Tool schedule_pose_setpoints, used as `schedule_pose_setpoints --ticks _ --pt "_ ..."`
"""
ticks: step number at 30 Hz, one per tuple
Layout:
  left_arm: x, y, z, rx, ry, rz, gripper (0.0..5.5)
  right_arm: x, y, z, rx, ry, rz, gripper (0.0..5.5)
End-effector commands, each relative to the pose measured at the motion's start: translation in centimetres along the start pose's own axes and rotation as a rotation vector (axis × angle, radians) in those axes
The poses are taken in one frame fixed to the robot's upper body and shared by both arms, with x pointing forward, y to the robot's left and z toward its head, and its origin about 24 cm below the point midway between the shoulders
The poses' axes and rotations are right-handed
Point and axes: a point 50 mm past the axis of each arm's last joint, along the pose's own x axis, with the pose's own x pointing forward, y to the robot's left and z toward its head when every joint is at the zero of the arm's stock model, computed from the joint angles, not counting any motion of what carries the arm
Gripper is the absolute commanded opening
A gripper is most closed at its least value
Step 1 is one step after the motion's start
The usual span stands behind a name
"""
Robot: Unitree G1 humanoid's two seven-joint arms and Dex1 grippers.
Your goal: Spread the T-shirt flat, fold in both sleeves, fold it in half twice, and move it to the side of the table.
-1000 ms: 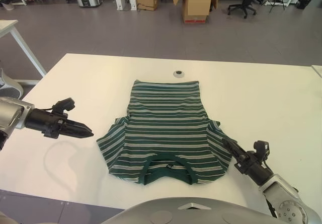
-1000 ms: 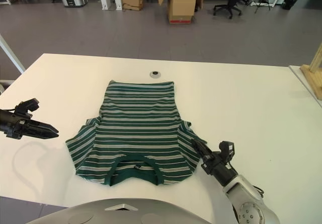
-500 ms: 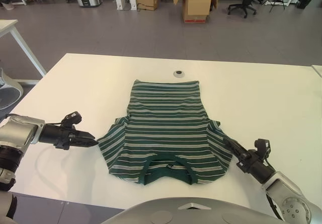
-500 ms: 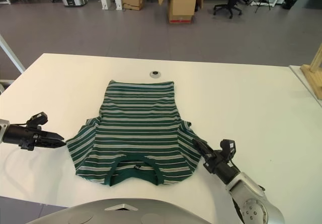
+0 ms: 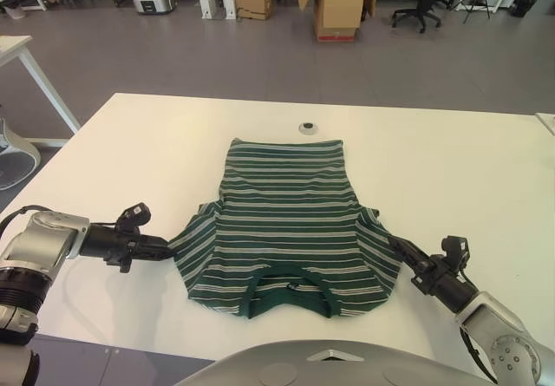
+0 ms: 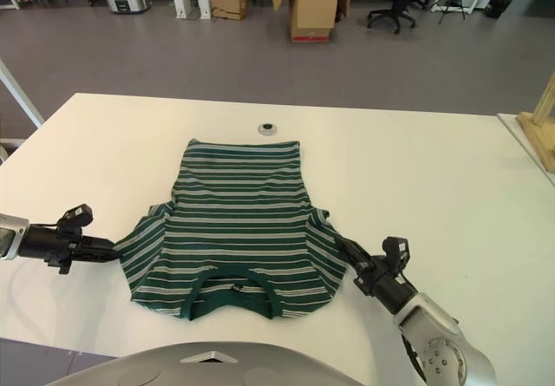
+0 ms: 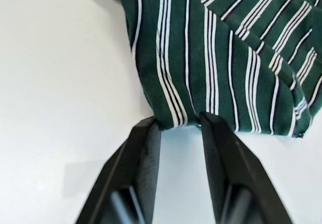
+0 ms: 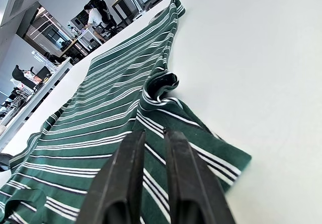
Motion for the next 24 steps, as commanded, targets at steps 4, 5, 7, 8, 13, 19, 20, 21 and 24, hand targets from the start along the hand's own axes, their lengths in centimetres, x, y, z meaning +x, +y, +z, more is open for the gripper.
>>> schedule_pose_setpoints --ticks 4,5,7,8,13,19,20,21,24 --pt "0.9 -0.2 -0.7 -0.011 0.025 0.002 0.27 0.0 -0.2 0.0 0.005 0.007 -0.008 0.68" --pt "1.0 -0.2 -0.6 -0.009 0.019 0.007 0.05 0.0 -0.2 0.0 0.006 0.009 -0.007 0.68" --pt "1.1 -0.1 -0.6 -0.008 0.006 0.018 0.02 0.1 -0.2 -0.1 0.007 0.014 -0.006 0.68" --pt "1.0 0.0 -0.5 -0.008 0.000 0.024 0.02 0.1 -0.2 -0.2 0.008 0.016 -0.006 0.68" --pt "1.0 0.2 -0.5 -0.010 -0.006 0.033 0.02 0.1 -0.2 -0.3 0.010 0.021 -0.005 0.68" --pt "-1.5 -0.2 4.0 0.016 -0.227 0.025 0.02 0.0 -0.2 -1.1 0.026 0.027 -0.012 0.68" --pt "-1.5 -0.7 4.8 0.041 -0.235 -0.006 0.02 0.1 -0.2 -1.1 0.026 0.027 -0.011 0.68" --pt "-1.5 -1.4 5.5 0.063 -0.236 -0.052 0.02 0.1 -0.2 -1.0 0.025 0.027 -0.010 0.68" --pt "-1.5 -3.8 7.1 0.131 -0.203 -0.199 0.02 0.1 -0.3 -0.9 0.023 0.026 -0.009 0.68"
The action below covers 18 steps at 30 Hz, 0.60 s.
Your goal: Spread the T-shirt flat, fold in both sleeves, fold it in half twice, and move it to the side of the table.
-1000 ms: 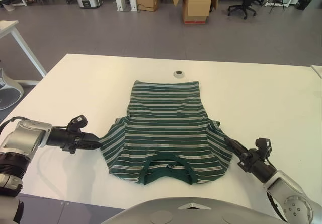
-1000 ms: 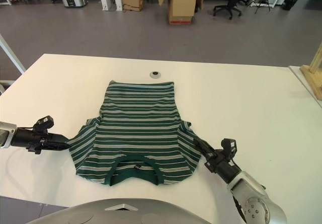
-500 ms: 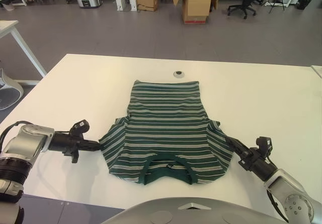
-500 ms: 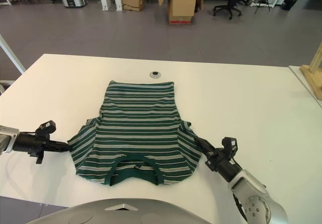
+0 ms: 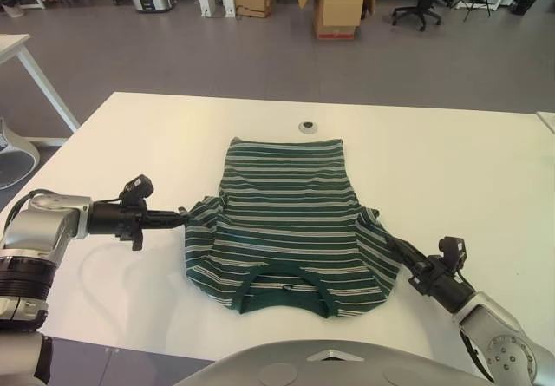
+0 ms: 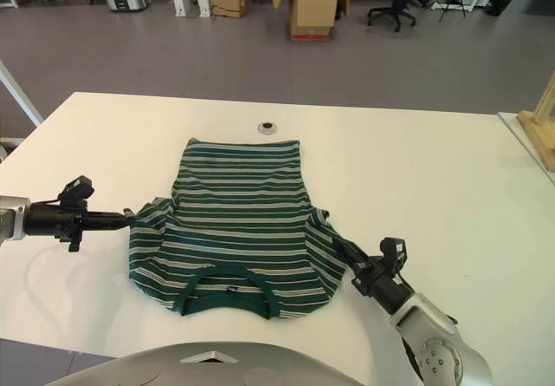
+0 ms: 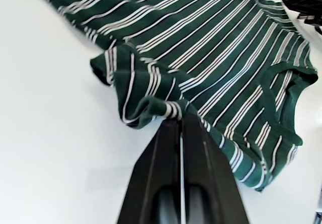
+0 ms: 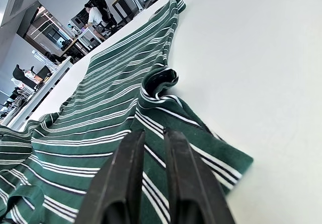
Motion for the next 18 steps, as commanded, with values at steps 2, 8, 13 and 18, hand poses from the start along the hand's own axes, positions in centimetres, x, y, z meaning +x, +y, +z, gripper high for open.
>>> schedule_pose_setpoints --ticks 2,8,13,18 --pt "1.1 -3.0 2.7 0.078 0.056 -0.153 0.02 -0.2 -0.2 -0.7 0.023 0.026 -0.018 0.68" --pt "6.5 -3.6 1.6 0.088 0.090 -0.150 0.02 0.1 -0.3 -0.5 0.020 0.029 -0.013 0.68" --pt "9.9 -4.6 0.9 0.080 0.077 -0.138 0.29 0.1 -0.4 -0.3 0.017 0.038 -0.011 0.68" --pt "11.1 -5.5 -0.3 0.070 0.126 -0.149 1.12 0.0 -0.6 -0.3 0.019 0.036 -0.022 0.68"
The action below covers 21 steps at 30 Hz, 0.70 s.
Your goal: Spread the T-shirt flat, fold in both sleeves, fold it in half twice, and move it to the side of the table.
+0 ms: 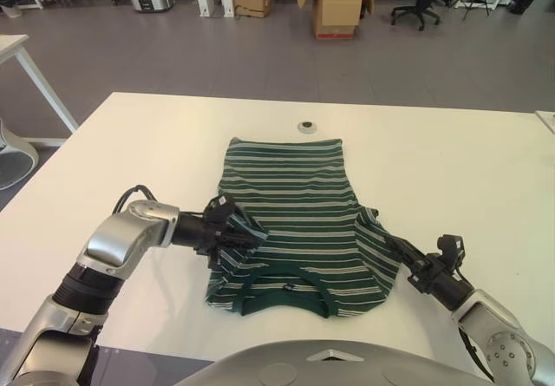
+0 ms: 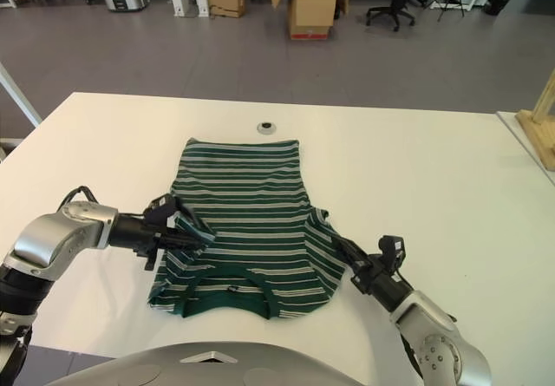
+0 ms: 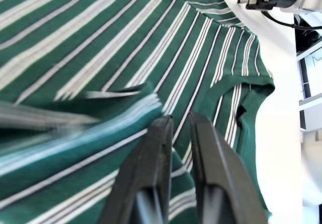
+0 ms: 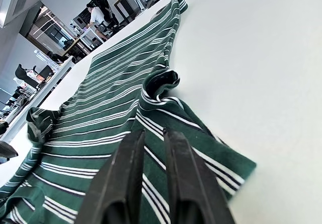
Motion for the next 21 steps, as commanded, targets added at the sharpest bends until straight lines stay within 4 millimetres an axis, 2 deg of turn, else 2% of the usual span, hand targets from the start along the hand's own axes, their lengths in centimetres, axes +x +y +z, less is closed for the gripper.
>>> schedule_pose_setpoints --ticks 1,3,5,7,10,12,14,15,17,21 --pt "0.4 -0.1 -0.2 0.016 0.020 0.043 1.27 -0.2 -0.5 -0.4 0.020 0.024 -0.031 0.68" --pt "-0.8 0.9 1.8 0.027 -0.109 0.126 1.31 -0.2 -0.6 -0.3 0.011 0.018 -0.037 0.68" --pt "-3.1 1.8 5.1 0.053 -0.366 0.210 1.31 -0.4 -1.4 0.9 -0.015 -0.038 -0.095 0.68" --pt "-5.1 2.5 6.9 0.023 -0.590 0.297 1.31 -0.9 -2.0 2.6 -0.032 -0.093 -0.130 0.68" --pt "-5.7 2.8 6.7 -0.035 -0.683 0.351 1.31 -1.4 -2.2 3.6 -0.043 -0.092 -0.126 0.68" --pt "-5.1 2.8 3.8 -0.111 -0.675 0.412 1.31 -3.0 -2.8 5.2 -0.075 0.041 -0.076 0.68" --pt "-4.6 2.7 2.1 -0.156 -0.679 0.456 1.34 -3.5 -2.7 6.2 -0.087 0.194 -0.007 0.87" --pt "-4.5 2.7 2.0 -0.161 -0.685 0.465 1.34 -3.4 -2.6 6.3 -0.088 0.236 0.008 0.92" --pt "-4.3 2.6 2.0 -0.167 -0.702 0.476 1.34 -3.2 -2.6 6.3 -0.088 0.302 0.031 1.38" --pt "-3.6 2.3 1.4 -0.194 -0.724 0.485 1.34 -2.5 -3.0 5.1 -0.047 0.363 0.015 2.01"
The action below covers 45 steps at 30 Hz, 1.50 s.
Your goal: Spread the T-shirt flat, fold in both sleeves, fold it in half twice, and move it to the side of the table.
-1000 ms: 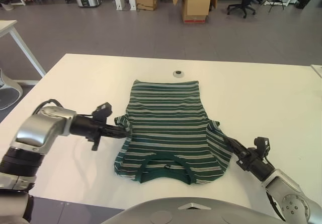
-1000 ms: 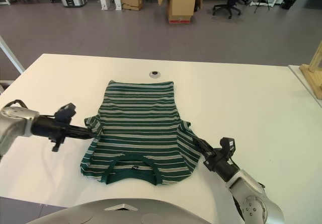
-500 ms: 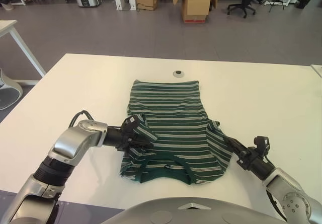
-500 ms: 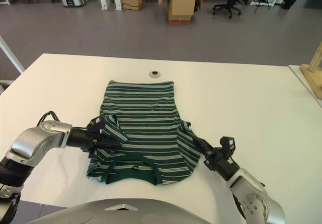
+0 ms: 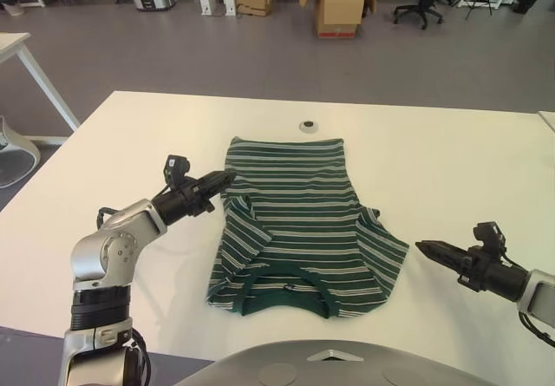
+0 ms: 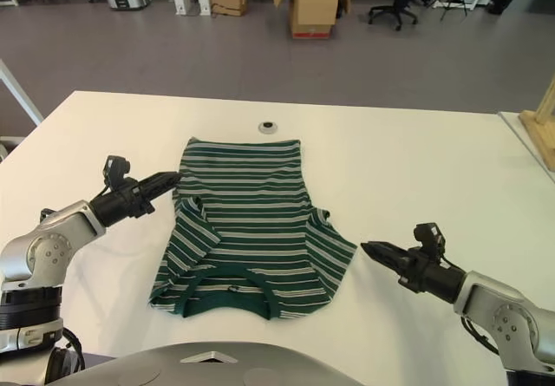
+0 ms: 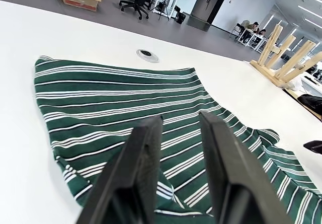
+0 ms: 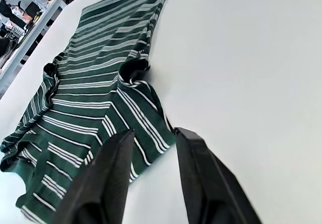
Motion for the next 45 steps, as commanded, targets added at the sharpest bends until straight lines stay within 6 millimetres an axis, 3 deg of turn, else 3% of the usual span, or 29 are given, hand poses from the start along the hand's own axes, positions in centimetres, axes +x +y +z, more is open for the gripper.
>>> schedule_pose_setpoints --ticks 1,7,11,19,31,35,42,45 --pt "-0.1 -0.2 -0.6 -0.014 -0.016 0.021 1.34 0.8 -0.3 -0.3 0.026 0.036 -0.021 2.22" --pt "-0.1 -0.4 -0.7 -0.015 -0.016 0.021 1.34 1.0 -0.4 -0.6 0.036 0.047 -0.029 3.03" --pt "0.4 -0.7 -0.6 -0.012 -0.007 -0.007 1.34 3.3 0.0 -2.8 0.077 0.094 -0.017 3.03" --pt "0.7 -0.8 -0.7 -0.010 0.003 -0.017 1.34 4.7 0.1 -3.1 0.074 0.098 -0.019 3.03" --pt "0.6 -0.8 -1.0 -0.008 0.007 -0.011 1.34 4.5 -0.1 -3.3 0.085 0.100 -0.024 0.80" --pt "0.4 -0.6 -1.0 -0.003 0.009 -0.004 1.34 3.4 -0.4 -2.9 0.072 0.094 -0.026 0.09" --pt "0.1 -0.5 -1.1 0.000 0.004 0.004 1.34 1.6 -2.0 0.2 0.013 0.022 -0.084 0.02" --pt "-0.4 -0.3 -1.3 -0.001 0.014 0.016 1.34 1.9 -0.6 1.8 -0.036 -0.018 -0.011 0.02"
